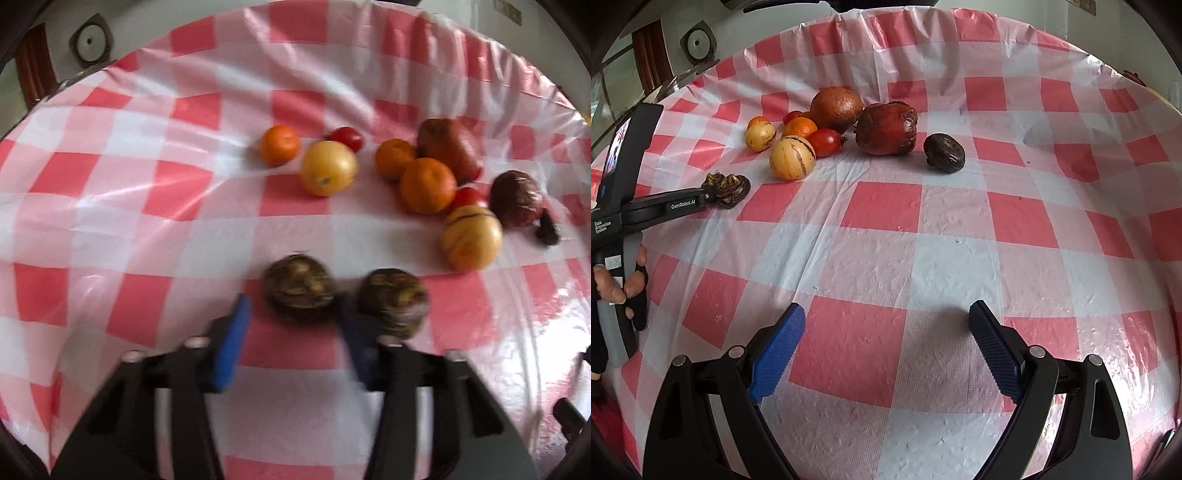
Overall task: Organize fruits
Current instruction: 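Grasp a dark mangosteen with the left tool while the right tool grasps the striped yellow fruit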
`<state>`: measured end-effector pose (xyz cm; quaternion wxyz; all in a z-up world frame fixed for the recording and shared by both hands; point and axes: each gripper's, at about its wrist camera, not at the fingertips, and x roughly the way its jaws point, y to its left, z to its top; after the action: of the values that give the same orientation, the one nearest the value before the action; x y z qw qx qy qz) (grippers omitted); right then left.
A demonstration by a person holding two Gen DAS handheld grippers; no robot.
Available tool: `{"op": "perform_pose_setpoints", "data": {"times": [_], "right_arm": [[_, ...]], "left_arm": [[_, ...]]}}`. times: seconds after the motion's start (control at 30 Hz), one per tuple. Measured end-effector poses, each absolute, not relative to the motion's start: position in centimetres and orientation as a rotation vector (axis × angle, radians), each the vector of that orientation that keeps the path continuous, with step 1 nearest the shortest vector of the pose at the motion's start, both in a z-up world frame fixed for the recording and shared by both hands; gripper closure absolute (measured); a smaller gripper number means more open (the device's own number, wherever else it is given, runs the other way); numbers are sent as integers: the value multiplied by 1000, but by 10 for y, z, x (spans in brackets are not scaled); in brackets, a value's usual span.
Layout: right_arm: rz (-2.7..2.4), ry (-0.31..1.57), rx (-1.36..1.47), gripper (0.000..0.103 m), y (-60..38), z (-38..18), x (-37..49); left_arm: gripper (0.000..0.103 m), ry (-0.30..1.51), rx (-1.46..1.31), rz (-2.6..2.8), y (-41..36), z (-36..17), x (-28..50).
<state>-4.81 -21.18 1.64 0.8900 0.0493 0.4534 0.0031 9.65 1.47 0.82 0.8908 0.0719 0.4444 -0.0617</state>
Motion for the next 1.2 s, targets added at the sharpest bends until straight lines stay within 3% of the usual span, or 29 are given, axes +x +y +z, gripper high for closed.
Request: {"op": "perform_pose_setpoints", "data": {"times": [0.4, 0.57, 0.83, 1.2], "right_arm": [[26, 924, 150, 15, -218, 18, -50], [27, 926, 146, 15, -218, 18, -50], [30, 963, 82, 17, -176, 18, -5], [-11, 944, 160, 36, -128, 22, 88]], "left_arm": [[66, 764, -86, -84, 76, 33, -11], [66, 765, -279, -97, 113, 24, -19], [71, 827, -303, -111, 116, 13, -13], [70, 861, -312, -132, 115, 9, -8]]}}
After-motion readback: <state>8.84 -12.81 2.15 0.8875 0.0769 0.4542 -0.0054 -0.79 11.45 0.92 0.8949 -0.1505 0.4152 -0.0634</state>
